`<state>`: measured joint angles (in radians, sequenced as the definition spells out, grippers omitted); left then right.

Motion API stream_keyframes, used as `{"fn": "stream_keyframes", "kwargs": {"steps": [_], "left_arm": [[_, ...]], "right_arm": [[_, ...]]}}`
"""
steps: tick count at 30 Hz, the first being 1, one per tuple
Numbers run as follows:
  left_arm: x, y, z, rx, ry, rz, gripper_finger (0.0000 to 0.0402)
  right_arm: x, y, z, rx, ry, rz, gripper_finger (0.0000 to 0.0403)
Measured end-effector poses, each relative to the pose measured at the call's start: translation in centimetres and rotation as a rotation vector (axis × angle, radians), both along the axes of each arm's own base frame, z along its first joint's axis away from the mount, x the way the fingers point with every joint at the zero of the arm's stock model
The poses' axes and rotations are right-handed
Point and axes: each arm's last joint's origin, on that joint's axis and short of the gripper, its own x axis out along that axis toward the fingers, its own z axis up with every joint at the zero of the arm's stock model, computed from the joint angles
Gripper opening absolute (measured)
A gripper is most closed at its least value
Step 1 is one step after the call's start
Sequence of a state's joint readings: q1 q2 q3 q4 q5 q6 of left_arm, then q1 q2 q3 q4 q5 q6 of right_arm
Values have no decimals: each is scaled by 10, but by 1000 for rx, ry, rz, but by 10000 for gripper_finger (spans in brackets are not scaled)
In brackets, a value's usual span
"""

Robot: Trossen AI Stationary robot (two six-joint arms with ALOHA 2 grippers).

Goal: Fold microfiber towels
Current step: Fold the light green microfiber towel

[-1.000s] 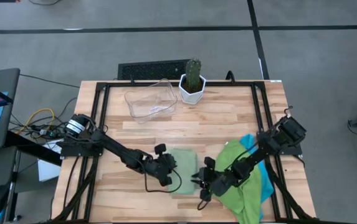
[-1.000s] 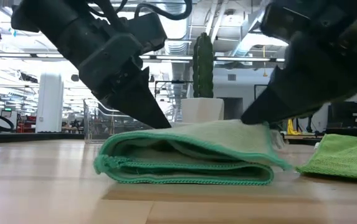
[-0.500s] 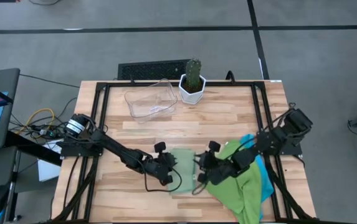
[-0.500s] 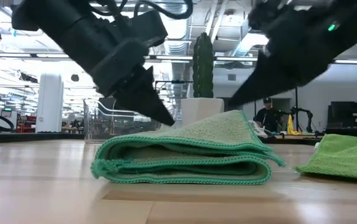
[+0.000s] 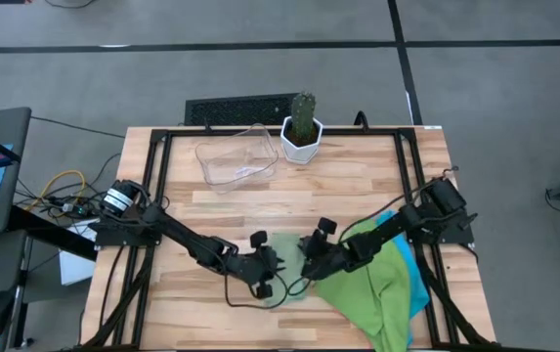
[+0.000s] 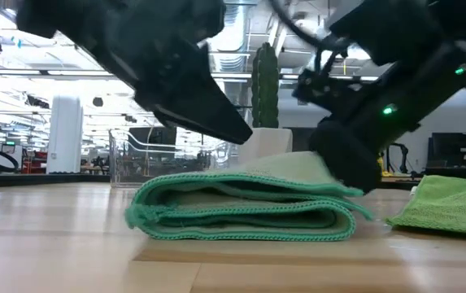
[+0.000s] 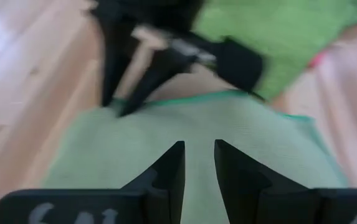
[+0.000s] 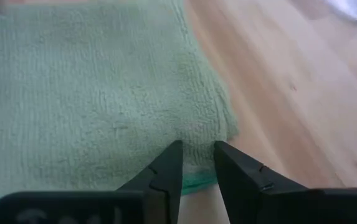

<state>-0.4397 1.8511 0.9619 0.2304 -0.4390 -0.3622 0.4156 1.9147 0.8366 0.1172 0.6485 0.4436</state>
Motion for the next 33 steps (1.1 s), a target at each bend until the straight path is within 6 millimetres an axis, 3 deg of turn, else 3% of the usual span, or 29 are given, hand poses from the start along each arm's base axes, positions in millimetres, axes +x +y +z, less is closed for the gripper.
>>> {"fn": "stream_keyframes", "kwargs": {"steps": [5, 8, 11, 15, 18, 23, 27, 33], "left_arm": [[-5, -6, -3, 40, 41, -26, 78], [-6, -1, -5, 80, 58, 11, 78], [-4, 4, -5, 106, 56, 25, 78], [1, 16, -5, 153, 64, 41, 78], [5, 26, -6, 157, 75, 49, 78], [13, 35, -26, 146, 113, 44, 78], [17, 38, -50, 126, 155, 59, 78], [17, 39, -60, 108, 172, 94, 78]], "right_arm": [[1, -6, 8, 12, 0, 9, 118], [-1, -1, 36, 38, -81, 34, 118], [-9, 12, 59, 72, -149, 77, 118], [-17, 38, 72, 114, -265, 120, 118], [-17, 57, 61, 135, -307, 155, 118], [-14, 78, 24, 192, -342, 178, 118], [-17, 82, -8, 222, -292, 141, 118], [-17, 83, -20, 242, -275, 123, 118]]}}
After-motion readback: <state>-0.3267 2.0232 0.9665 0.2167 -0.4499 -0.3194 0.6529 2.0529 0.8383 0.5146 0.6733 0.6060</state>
